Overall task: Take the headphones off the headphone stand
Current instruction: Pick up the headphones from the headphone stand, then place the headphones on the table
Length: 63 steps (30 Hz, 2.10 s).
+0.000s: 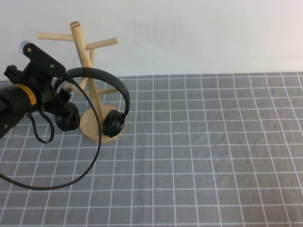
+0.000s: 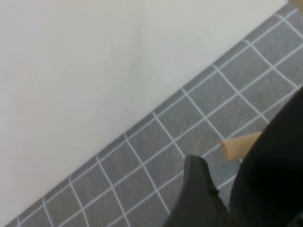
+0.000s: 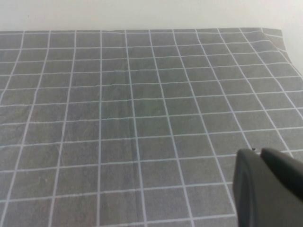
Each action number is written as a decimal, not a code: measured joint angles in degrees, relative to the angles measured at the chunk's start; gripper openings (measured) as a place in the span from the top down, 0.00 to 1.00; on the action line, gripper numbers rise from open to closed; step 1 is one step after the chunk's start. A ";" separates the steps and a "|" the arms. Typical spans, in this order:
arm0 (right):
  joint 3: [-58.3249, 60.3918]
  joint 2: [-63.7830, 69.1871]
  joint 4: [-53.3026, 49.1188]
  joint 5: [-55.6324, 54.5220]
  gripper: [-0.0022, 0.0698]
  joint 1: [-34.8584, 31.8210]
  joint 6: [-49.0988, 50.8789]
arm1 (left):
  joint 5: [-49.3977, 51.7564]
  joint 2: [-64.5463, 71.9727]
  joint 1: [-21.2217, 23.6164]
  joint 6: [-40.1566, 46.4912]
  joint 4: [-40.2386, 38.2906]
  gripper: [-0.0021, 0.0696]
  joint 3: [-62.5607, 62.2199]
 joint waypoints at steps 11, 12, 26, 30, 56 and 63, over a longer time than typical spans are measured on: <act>0.00 0.00 0.00 0.00 0.98 0.00 0.00 | -0.69 0.71 0.00 -0.47 -3.05 0.88 0.00; 0.00 0.00 0.00 0.00 0.98 0.00 0.00 | -0.82 0.83 0.00 -0.51 -3.20 0.89 0.00; 0.00 0.00 0.00 0.00 0.98 0.00 0.00 | 0.21 -1.07 0.00 -7.59 -3.42 0.89 0.00; 0.00 0.00 0.00 0.00 0.98 0.00 0.00 | 3.83 -5.09 0.00 -10.26 -3.42 0.89 0.00; 0.00 0.00 0.00 0.00 0.98 0.00 0.00 | 45.77 -19.20 -9.91 -3.24 -27.45 0.89 0.00; 0.00 0.00 0.00 0.00 0.98 0.00 0.00 | 49.16 -17.00 -10.12 -2.98 -28.51 0.89 1.10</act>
